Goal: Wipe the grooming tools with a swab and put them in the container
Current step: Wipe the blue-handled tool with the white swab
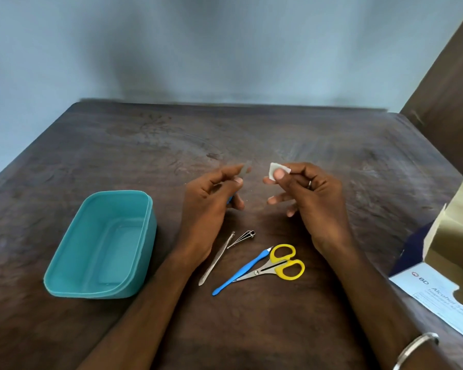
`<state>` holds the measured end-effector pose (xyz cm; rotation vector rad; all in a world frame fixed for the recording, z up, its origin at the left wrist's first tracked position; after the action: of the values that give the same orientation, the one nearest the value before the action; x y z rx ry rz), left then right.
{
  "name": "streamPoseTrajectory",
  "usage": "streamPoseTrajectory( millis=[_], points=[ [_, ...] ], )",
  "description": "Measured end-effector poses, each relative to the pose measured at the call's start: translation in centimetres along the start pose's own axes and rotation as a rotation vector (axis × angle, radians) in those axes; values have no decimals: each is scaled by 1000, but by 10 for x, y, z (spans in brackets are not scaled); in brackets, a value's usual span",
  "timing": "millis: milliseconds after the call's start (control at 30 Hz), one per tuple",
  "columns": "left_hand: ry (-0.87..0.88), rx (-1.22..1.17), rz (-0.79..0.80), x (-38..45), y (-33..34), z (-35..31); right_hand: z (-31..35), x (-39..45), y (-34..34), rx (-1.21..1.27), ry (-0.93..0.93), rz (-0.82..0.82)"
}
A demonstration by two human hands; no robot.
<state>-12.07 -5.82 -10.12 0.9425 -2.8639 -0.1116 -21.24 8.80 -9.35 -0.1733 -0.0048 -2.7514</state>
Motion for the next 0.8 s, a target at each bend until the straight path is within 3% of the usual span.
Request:
streamPoseTrajectory(
  millis=[267,500,800],
  points=[
    [128,216,129,-3,4,0,3,-3,-1,0,-57,9],
    [174,267,106,-1,2,1,0,-1,-3,16,-46,119],
    [255,400,115,1,-1,3,2,0,-6,-99,-112,101]
  ],
)
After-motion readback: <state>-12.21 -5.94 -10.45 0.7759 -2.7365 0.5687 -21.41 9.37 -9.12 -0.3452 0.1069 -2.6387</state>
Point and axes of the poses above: each hand's wrist, its own x-axis towards the middle knuckle, its own y-axis out of the palm, z = x × y, the point moved 2 cm from there along x, towards the middle knuckle, and after that the axes turned 1 degree about -z, right-handed, at the moved point
